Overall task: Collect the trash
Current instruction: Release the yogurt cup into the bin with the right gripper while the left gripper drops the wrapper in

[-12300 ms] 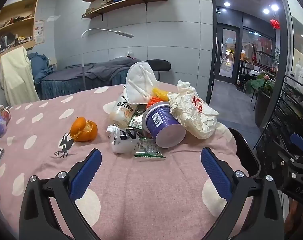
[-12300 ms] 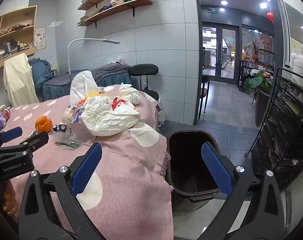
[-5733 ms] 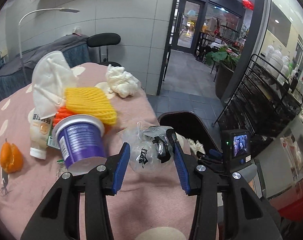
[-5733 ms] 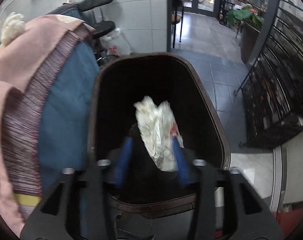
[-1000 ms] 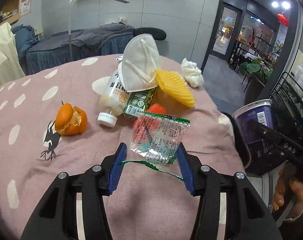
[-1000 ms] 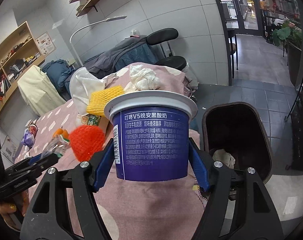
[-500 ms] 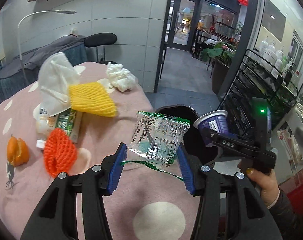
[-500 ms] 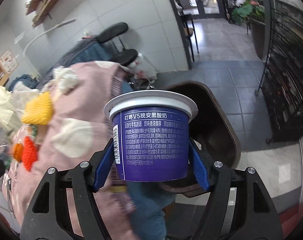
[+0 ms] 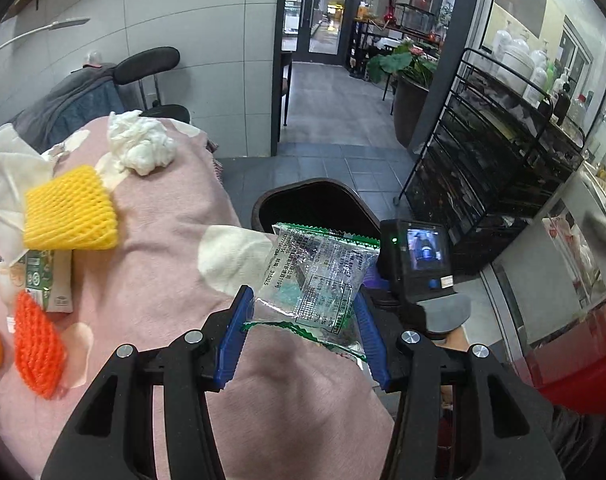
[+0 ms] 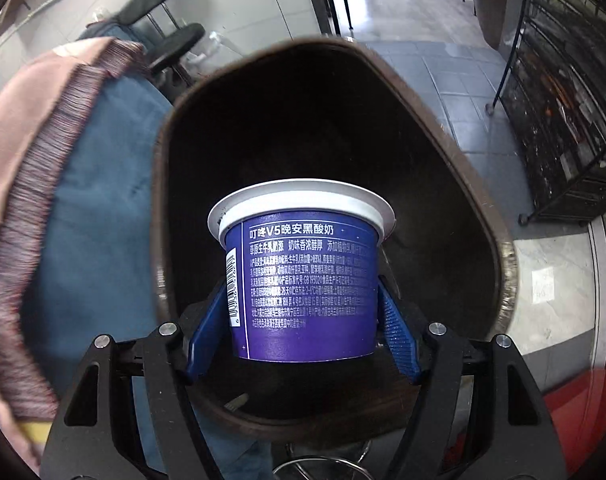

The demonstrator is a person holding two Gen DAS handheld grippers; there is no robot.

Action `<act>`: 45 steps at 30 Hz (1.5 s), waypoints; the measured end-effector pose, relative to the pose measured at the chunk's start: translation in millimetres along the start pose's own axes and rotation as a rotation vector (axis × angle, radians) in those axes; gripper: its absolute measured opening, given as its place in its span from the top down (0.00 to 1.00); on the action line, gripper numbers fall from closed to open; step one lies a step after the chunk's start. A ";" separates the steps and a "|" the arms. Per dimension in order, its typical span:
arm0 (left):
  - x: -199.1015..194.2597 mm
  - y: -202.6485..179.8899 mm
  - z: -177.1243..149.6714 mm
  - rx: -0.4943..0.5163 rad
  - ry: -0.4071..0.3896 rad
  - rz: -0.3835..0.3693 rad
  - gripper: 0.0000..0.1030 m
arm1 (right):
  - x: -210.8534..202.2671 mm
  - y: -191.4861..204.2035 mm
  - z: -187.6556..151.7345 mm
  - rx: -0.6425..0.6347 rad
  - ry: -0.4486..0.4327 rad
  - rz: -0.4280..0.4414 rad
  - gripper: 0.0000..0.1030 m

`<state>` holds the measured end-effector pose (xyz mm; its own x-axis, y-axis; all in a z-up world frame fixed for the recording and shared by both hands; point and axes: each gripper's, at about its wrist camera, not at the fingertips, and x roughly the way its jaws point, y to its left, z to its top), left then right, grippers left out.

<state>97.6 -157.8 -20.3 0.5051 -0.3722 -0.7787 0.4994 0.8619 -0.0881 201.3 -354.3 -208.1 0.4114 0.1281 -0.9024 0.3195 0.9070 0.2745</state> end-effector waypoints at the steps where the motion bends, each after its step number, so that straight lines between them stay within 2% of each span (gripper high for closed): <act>1: 2.6 -0.9 1.1 0.003 0.004 0.000 0.51 | 3.9 -1.6 0.4 0.005 0.004 0.001 0.30; 4: 11.2 -3.5 3.3 0.008 0.023 -0.001 0.51 | 3.5 -5.0 -1.7 0.016 0.002 -0.011 0.24; 17: 51.7 -24.7 19.5 0.050 0.079 0.020 0.51 | -69.2 -34.1 -23.7 0.072 -0.145 -0.031 0.23; 26: 96.3 -36.7 36.3 0.062 0.181 0.024 0.51 | -94.6 -47.4 -37.8 0.104 -0.185 -0.046 0.23; 31: 112.9 -44.8 38.8 0.089 0.193 0.046 0.51 | -102.1 -57.8 -41.1 0.129 -0.198 -0.045 0.23; 37: 133.4 -50.9 38.1 0.103 0.242 0.020 0.51 | -110.4 -63.9 -43.3 0.135 -0.217 -0.064 0.23; 42: 138.8 -51.3 36.5 0.119 0.249 0.025 0.47 | -115.4 -66.1 -44.6 0.139 -0.231 -0.081 0.23; 45: 137.1 -51.7 35.8 0.130 0.243 0.017 0.37 | -118.8 -67.8 -45.5 0.142 -0.239 -0.087 0.23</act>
<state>166.3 -265.7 -100.3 0.3384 -0.2512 -0.9069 0.5861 0.8102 -0.0057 91.9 -412.8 -134.7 0.5614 -0.0614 -0.8253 0.4719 0.8430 0.2583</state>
